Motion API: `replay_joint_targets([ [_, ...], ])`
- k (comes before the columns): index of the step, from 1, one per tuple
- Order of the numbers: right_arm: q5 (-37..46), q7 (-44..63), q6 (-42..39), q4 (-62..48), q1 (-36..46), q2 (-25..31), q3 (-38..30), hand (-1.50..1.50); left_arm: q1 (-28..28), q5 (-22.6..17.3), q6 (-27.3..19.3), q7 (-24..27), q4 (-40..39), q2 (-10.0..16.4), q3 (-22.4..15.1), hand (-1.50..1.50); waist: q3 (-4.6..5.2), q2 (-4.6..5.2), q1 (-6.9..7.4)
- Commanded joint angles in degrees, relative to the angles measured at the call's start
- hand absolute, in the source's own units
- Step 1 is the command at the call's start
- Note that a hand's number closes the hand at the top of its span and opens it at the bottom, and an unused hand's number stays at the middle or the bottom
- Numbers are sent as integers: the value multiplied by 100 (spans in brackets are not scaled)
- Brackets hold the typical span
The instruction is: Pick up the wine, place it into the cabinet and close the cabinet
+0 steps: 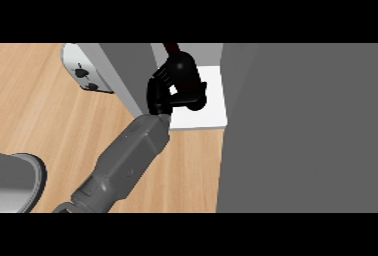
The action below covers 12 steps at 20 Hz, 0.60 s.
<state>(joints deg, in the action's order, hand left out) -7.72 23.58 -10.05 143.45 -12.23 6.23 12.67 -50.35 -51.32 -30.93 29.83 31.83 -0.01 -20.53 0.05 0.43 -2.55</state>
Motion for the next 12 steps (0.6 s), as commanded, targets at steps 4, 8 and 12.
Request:
replay_joint_targets([
  [4, -680, 229, -3, 495, 30, -11, -249, -150, -959, 182, -355, -25, -740, 1, 215, 150, -6, -3, 62],
  [8, -644, -60, -94, 658, -511, -123, -42, -150, -1143, 339, -493, -60, -1233, 269, 289, 150, -11, -2, -23],
  [12, -738, 55, -144, 534, -178, -61, -156, -150, -1490, 667, -1026, -32, -1817, 298, 138, -150, -11, 37, -74],
])
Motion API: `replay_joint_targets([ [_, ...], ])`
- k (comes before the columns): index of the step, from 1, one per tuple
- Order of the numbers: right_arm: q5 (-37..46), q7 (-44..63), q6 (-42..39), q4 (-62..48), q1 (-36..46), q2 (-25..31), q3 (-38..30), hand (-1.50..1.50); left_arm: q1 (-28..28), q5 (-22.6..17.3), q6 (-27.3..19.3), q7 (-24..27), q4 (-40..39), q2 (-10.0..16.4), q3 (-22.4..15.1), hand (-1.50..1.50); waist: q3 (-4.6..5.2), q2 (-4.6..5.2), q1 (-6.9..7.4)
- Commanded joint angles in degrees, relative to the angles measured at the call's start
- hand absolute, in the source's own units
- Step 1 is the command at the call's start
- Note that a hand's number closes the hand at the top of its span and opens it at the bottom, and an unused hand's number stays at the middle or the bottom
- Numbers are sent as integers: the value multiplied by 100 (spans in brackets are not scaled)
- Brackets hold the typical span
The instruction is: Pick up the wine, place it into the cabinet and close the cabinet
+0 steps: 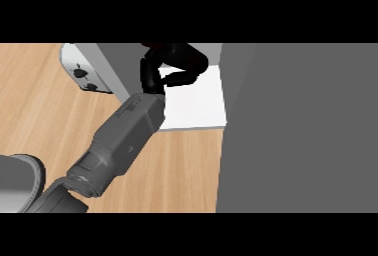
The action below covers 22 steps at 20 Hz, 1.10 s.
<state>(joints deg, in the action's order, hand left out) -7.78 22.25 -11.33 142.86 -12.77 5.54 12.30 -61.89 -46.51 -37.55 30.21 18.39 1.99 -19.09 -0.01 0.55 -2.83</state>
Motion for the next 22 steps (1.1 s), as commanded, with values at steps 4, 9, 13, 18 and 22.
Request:
replay_joint_targets([
  [4, -487, 324, 73, 803, -192, -66, 72, -150, -444, 402, -376, -113, -886, 164, -100, -150, 2, 26, -68],
  [9, -553, 591, 67, 1038, -128, -19, 109, -150, -522, 451, -375, -227, -1090, 76, -24, -150, 7, 21, -60],
  [13, -526, 292, -54, 869, -401, -61, 212, -150, -228, 533, -375, 89, -1304, 72, -5, -150, 4, 44, -122],
  [18, -495, 162, -157, 716, -332, -14, 152, -150, -524, 593, -208, -67, -1405, 337, 34, -150, 6, 70, -134],
  [22, -814, 155, -300, 973, -646, 134, -30, -150, -376, 579, -53, 297, -1203, 198, 126, -150, 2, 37, -105],
])
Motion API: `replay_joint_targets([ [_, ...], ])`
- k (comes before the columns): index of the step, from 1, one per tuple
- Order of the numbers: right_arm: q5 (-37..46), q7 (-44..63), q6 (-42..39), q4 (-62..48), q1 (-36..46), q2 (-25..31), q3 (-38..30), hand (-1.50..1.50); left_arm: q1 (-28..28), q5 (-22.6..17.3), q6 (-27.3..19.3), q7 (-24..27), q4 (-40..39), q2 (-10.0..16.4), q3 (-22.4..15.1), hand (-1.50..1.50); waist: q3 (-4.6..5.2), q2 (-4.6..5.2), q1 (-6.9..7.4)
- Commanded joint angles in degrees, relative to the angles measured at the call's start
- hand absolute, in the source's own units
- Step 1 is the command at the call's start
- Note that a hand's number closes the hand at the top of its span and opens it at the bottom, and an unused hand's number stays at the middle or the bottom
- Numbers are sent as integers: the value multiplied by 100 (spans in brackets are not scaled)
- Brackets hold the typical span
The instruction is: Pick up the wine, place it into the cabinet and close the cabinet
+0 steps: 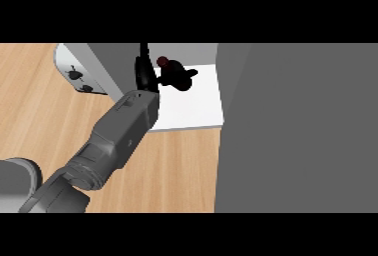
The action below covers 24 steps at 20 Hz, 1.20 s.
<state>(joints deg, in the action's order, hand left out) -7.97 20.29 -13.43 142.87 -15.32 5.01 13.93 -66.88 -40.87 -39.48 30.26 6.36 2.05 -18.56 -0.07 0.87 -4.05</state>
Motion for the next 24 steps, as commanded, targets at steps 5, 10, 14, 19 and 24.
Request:
replay_joint_targets([
  [5, -760, 287, -89, 920, -460, 115, -147, -150, 118, 191, 768, 415, 120, 335, -2, -150, 7, -33, 120],
  [10, -742, 340, -23, 997, -400, 121, -266, -150, 247, 70, 1030, 777, 574, -50, 211, -150, 9, -62, 208],
  [14, -546, 479, 100, 1117, -434, 55, -75, -150, 244, 47, 1032, 785, 934, -116, 311, -150, 9, -102, 304],
  [19, -748, 744, 242, 1243, -293, 59, -250, -150, 820, 174, 1261, 740, 1572, -48, 144, -150, 7, -150, 432],
  [24, -309, 749, 356, 1339, -317, -67, 151, -150, 1149, 268, 1081, 547, 2443, -132, -17, -150, 10, -182, 466],
])
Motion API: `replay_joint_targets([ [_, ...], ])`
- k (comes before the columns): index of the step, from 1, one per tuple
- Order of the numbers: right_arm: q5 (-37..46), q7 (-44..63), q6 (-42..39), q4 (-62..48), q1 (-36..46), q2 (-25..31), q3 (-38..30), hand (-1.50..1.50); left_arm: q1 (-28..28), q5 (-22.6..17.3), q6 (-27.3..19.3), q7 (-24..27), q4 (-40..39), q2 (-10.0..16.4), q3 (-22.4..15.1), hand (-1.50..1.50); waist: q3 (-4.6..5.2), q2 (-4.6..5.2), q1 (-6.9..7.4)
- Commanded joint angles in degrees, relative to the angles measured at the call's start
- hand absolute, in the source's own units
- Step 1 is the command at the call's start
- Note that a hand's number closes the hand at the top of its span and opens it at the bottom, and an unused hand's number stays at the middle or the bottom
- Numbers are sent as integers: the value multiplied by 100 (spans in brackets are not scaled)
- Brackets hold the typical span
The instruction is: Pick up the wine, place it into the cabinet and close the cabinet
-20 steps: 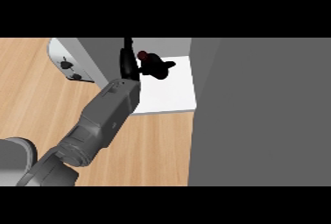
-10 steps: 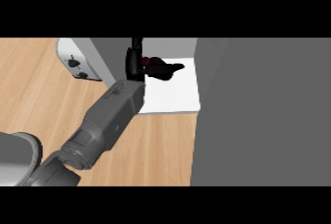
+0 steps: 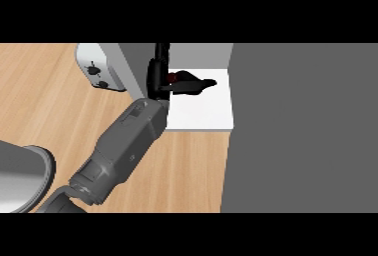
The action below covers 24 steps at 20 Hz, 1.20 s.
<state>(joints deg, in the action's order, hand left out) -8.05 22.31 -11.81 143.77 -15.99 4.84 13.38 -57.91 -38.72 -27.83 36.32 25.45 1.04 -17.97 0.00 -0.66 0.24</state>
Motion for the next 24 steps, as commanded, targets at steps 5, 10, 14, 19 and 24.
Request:
replay_joint_targets([
  [5, -281, 401, 217, 1025, -221, -30, 57, -150, 1017, 180, -358, -518, 1855, 63, -426, -150, -1, -59, 136],
  [10, -347, 514, 238, 1273, -270, 68, 32, -150, 1885, 293, -377, -753, 3032, 182, -810, -150, -1, -46, 95],
  [14, -185, 318, 154, 1046, -196, 90, 159, -150, 2927, 478, -562, -827, 4138, 304, -1226, -150, -2, -11, 65],
  [19, -128, 598, 294, 1162, -53, 100, 266, -150, 3632, 754, -1015, -1167, 5513, 490, -1701, -150, 1, 6, 44],
  [24, -276, 242, 126, 917, -168, 189, 65, -150, 4508, 1123, -1362, -1105, 6506, 622, -2083, -150, -3, 32, -10],
])
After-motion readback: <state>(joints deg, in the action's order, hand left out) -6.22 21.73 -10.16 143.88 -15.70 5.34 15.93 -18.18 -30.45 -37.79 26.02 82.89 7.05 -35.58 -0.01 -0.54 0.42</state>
